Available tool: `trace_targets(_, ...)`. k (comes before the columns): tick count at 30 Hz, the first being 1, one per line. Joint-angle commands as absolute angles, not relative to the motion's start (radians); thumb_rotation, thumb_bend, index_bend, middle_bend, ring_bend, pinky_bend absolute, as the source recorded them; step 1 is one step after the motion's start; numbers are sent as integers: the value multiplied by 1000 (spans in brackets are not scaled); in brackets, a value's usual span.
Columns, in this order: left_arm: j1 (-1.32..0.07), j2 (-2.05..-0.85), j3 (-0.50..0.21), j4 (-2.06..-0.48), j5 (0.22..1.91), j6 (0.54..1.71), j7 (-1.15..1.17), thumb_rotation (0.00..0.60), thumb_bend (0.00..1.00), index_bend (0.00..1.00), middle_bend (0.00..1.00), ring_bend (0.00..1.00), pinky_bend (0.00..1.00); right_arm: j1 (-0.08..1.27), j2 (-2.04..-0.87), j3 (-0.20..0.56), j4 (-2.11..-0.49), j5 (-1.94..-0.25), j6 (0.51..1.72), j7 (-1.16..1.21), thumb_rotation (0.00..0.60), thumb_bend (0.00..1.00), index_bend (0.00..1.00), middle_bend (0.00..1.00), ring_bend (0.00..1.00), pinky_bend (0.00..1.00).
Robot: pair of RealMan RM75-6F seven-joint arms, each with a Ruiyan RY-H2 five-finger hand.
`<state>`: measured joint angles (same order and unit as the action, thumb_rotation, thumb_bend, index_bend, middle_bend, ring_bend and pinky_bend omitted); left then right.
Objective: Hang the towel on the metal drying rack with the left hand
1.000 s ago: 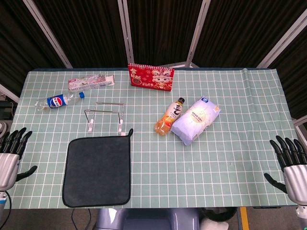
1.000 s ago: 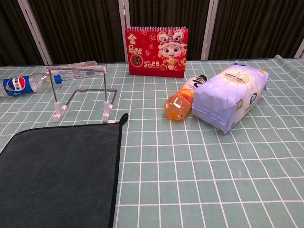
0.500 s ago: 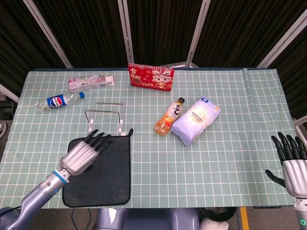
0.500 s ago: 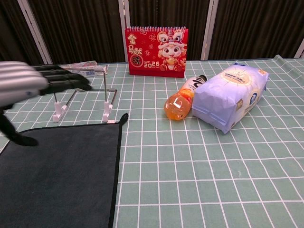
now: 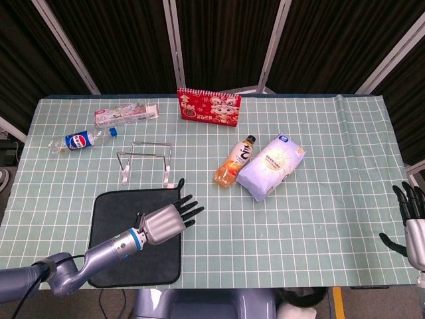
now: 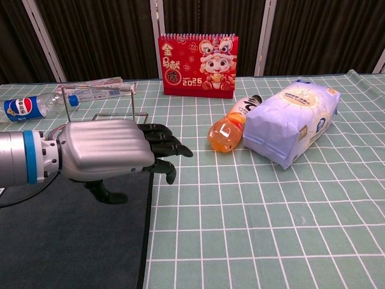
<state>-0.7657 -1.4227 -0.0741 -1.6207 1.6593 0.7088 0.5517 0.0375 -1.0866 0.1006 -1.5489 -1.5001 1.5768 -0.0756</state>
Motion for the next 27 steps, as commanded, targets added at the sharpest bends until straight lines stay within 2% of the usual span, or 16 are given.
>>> trace_targets(1, -771, -1424, -62, -1611, 1653, 710, 548, 600, 328, 286, 0, 0, 0, 36, -1086, 101, -1547, -1498, 1576, -71, 600, 0, 21, 0, 0, 0)
trace_targets(12, -793, -1465, -8, -1542, 1650, 710, 525, 600, 363, 346, 0, 0, 0, 37, -1084, 100, -1548, -1495, 1568, -71, 600, 0, 22, 0, 0, 0)
trace_targets(27, -818, -1512, 16, -1499, 1614, 708, 536, 600, 377, 369, 0, 0, 0, 37, -1082, 100, -1547, -1493, 1565, -64, 600, 0, 22, 0, 0, 0)
